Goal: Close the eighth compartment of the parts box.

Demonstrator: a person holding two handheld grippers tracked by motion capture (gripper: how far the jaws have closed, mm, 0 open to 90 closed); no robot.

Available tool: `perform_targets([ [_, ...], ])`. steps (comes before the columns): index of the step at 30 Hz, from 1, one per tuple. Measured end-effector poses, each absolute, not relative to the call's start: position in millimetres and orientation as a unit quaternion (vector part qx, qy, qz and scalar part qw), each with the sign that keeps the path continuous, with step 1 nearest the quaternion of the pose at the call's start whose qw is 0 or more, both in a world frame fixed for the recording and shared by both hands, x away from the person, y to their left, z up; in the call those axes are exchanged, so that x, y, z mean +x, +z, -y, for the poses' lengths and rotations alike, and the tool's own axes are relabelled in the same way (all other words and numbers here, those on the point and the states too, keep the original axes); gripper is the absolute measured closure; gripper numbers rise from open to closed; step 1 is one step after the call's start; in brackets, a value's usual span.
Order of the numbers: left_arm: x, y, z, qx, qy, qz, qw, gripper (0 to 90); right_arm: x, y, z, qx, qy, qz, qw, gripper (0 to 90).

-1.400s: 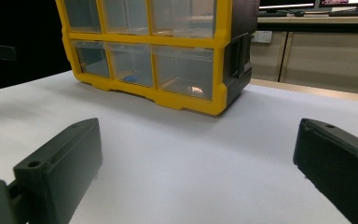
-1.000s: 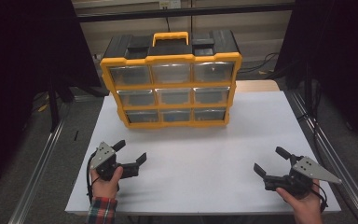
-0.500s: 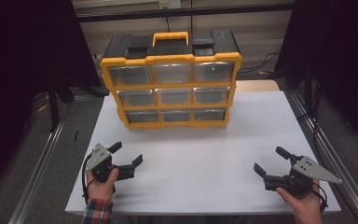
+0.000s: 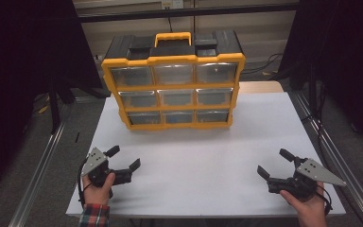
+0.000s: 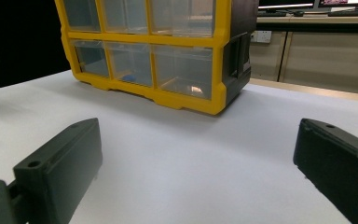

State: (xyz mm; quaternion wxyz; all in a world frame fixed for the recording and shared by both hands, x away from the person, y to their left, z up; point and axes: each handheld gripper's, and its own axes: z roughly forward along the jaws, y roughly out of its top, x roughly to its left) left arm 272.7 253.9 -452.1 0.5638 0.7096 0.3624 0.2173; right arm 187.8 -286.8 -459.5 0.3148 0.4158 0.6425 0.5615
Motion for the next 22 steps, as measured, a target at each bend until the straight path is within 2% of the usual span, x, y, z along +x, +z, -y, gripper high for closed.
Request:
perform_targets([
  [22, 264.6, -452.9, -258.7, 0.698, 0.216, -0.356, 0.582, 2.1, 187.1, -460.4, 288.3, 0.418, 0.557, -0.642, 0.319, 0.6],
])
